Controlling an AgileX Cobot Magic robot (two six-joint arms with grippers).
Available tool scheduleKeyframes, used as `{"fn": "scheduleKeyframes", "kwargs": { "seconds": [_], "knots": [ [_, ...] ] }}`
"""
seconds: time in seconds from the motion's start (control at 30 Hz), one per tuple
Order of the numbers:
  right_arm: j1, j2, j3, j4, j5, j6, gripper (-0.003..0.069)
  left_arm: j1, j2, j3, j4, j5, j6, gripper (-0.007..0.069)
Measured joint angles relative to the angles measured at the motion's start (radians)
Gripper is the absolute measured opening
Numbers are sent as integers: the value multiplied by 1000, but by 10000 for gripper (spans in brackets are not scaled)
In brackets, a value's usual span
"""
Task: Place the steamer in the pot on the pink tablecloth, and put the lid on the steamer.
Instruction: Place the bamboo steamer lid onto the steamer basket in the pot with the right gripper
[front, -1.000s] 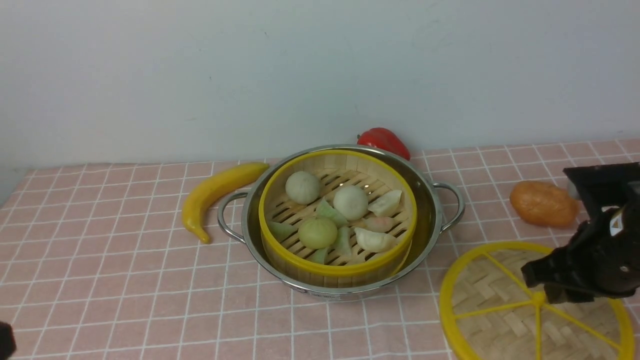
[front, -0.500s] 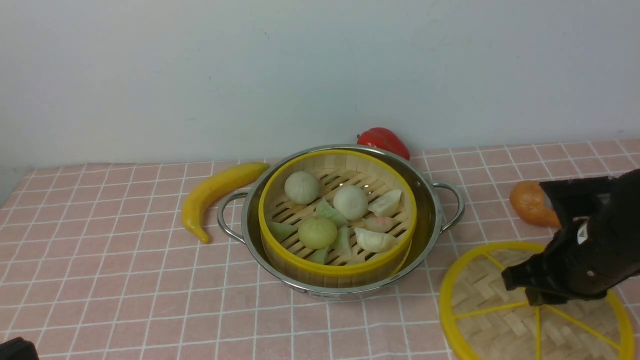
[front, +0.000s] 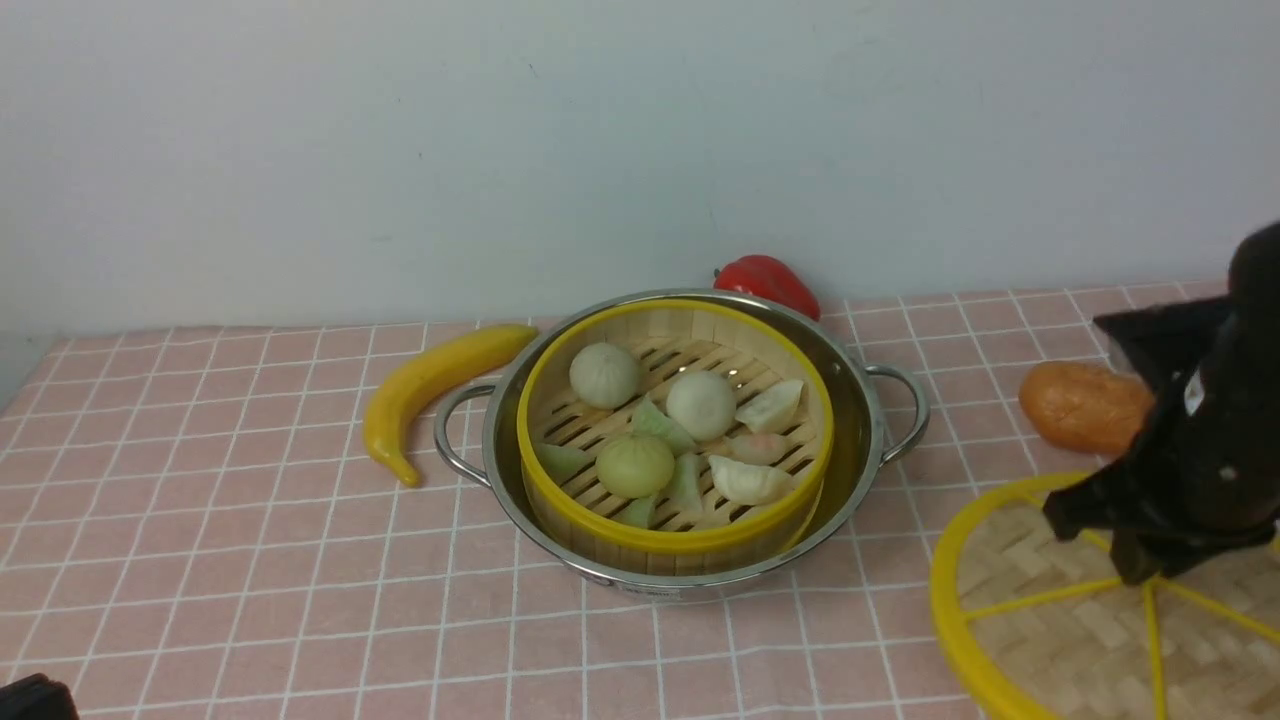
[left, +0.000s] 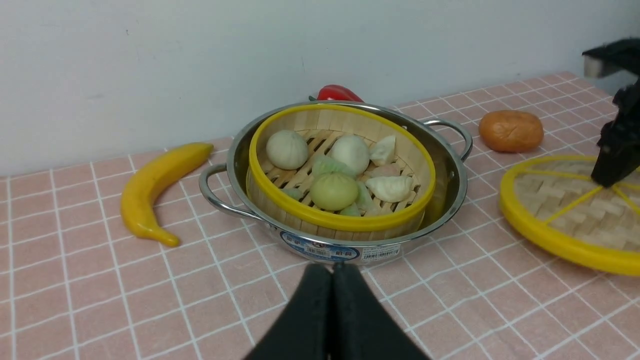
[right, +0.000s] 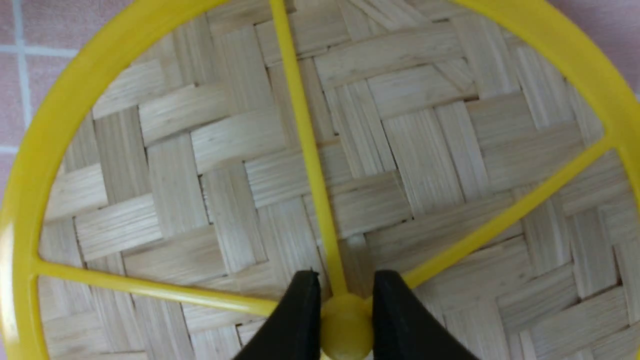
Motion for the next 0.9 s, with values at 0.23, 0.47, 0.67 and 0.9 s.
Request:
{"fn": "scheduleKeyframes", "kwargs": {
  "seconds": [0.23, 0.47, 0.67, 0.9],
  "knots": [
    [31, 2, -305, 65, 112, -18, 146, 0, 0, 1, 0, 1, 22, -19],
    [206, 249, -697, 127, 117, -14, 146, 0, 0, 1, 22, 1, 26, -15],
    [289, 496, -1013, 130, 119, -6, 146, 0, 0, 1, 28, 2, 26, -8],
    [313, 623, -1152, 142, 120, 7, 146, 0, 0, 1, 53, 3, 26, -8]
  ]
}}
